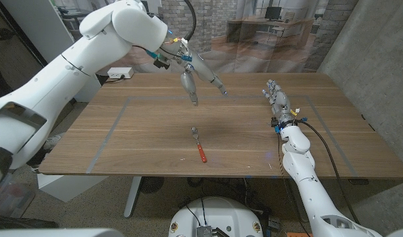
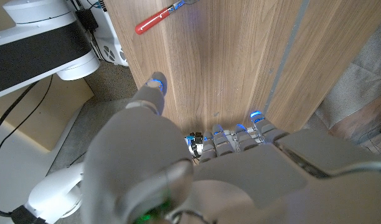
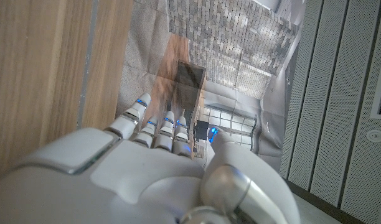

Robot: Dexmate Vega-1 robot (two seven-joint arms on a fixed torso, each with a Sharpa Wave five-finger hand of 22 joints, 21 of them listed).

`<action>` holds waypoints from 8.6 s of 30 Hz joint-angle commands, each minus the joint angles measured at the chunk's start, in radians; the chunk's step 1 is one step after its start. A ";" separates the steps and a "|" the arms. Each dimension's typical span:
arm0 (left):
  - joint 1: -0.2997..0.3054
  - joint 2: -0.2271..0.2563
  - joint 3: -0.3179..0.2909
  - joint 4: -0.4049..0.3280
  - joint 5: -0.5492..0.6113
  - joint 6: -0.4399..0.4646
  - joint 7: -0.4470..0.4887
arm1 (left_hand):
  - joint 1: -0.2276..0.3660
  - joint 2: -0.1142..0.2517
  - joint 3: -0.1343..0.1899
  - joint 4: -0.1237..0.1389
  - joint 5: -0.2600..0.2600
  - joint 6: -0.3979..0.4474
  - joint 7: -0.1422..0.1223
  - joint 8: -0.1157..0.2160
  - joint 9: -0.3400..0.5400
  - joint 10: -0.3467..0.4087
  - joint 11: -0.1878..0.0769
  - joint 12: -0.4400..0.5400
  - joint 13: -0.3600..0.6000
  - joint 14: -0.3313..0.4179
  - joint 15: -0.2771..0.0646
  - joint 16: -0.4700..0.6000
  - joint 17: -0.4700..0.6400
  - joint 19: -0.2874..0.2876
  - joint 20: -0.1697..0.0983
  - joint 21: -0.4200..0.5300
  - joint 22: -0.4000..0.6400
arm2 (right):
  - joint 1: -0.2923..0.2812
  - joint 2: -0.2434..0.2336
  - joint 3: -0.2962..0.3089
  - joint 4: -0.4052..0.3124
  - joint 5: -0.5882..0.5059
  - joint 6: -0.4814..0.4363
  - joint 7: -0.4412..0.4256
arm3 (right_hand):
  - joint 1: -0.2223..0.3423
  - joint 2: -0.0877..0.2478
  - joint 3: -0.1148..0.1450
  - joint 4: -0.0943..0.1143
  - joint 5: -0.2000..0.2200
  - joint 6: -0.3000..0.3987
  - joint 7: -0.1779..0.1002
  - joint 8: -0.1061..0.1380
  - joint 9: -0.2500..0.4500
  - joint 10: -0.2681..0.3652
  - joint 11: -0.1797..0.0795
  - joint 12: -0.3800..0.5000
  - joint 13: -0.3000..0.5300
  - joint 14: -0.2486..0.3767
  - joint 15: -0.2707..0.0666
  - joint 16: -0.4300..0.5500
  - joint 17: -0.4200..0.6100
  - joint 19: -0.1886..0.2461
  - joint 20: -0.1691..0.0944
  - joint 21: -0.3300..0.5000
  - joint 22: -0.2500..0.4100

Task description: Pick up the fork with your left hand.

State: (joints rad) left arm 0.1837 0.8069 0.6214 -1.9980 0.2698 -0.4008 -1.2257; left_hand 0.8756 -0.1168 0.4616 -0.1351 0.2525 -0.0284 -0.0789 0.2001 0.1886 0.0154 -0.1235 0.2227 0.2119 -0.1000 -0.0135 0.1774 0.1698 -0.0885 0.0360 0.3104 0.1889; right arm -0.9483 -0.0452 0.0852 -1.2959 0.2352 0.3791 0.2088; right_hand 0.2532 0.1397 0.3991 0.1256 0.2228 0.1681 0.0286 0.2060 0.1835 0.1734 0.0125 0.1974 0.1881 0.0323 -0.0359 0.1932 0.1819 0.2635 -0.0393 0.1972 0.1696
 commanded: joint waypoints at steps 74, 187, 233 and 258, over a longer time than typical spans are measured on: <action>0.317 0.063 -0.165 -0.032 0.302 -0.380 0.222 | 0.039 0.042 -0.083 0.013 0.003 0.061 -0.022 0.015 0.009 0.028 -0.018 0.023 0.016 -0.015 -0.021 0.008 0.004 0.001 0.022 -0.030 0.008 | 0.003 -0.024 -0.099 -0.035 -0.056 0.050 -0.132 | -0.010 0.000 0.011 -0.012 0.006 0.026 0.002 -0.003 0.004 0.017 0.004 0.001 0.006 0.017 -0.004 -0.002 0.002 0.016 -0.020 0.000 0.002; 0.646 0.159 -0.289 -0.007 0.778 -0.472 0.884 | 0.110 0.074 -0.163 -0.003 -0.008 0.203 -0.033 0.042 0.010 0.145 -0.039 0.069 0.042 0.059 -0.063 0.010 0.003 0.063 0.013 -0.024 0.013 | 0.006 -0.045 -0.154 -0.022 -0.091 0.026 -0.165 | -0.023 -0.003 0.018 -0.018 0.007 0.039 0.002 -0.006 0.004 0.034 0.005 0.001 0.006 0.024 -0.003 -0.003 0.002 0.017 -0.019 -0.003 0.002; 0.563 0.157 -0.148 0.106 0.800 -0.468 0.967 | 0.121 0.091 -0.188 0.002 -0.014 0.266 -0.035 0.053 0.009 0.196 -0.044 0.093 0.054 0.089 -0.081 0.008 0.002 0.082 0.011 -0.023 0.012 | 0.030 -0.047 -0.164 0.012 -0.110 0.030 -0.184 | -0.025 -0.003 0.022 -0.021 0.008 0.040 0.000 -0.008 0.004 0.035 0.003 0.000 0.006 0.025 -0.003 -0.004 0.001 0.015 -0.022 -0.003 0.002; 0.487 0.117 -0.057 0.190 0.802 -0.505 1.020 | 0.128 0.104 -0.198 0.003 -0.020 0.288 -0.037 0.054 0.010 0.217 -0.045 0.103 0.060 0.107 -0.090 0.008 0.002 0.091 0.011 -0.024 0.011 | 0.031 -0.051 -0.156 0.022 -0.108 0.032 -0.194 | -0.026 -0.003 0.024 -0.024 0.008 0.043 0.000 -0.008 0.004 0.039 0.003 0.000 0.006 0.028 -0.003 -0.003 0.001 0.013 -0.020 -0.004 0.002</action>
State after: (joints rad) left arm 0.6975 0.9399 0.5306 -1.8386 1.0750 -0.8871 -0.2216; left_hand 0.9981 -0.0208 0.2657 -0.1325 0.2361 0.2487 -0.1164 0.2478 0.1956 0.2246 -0.1714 0.3194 0.2674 -0.0010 -0.0341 0.1834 0.1696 -0.0017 0.0430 0.2844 0.1976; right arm -0.9186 -0.0947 -0.0761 -1.2796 0.1261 0.4089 0.0192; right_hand 0.2348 0.1371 0.4212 0.1035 0.2228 0.2001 0.0250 0.1984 0.1835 0.1981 0.0126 0.1974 0.1880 0.0501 -0.0358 0.1932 0.1816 0.2723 -0.0410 0.1972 0.1696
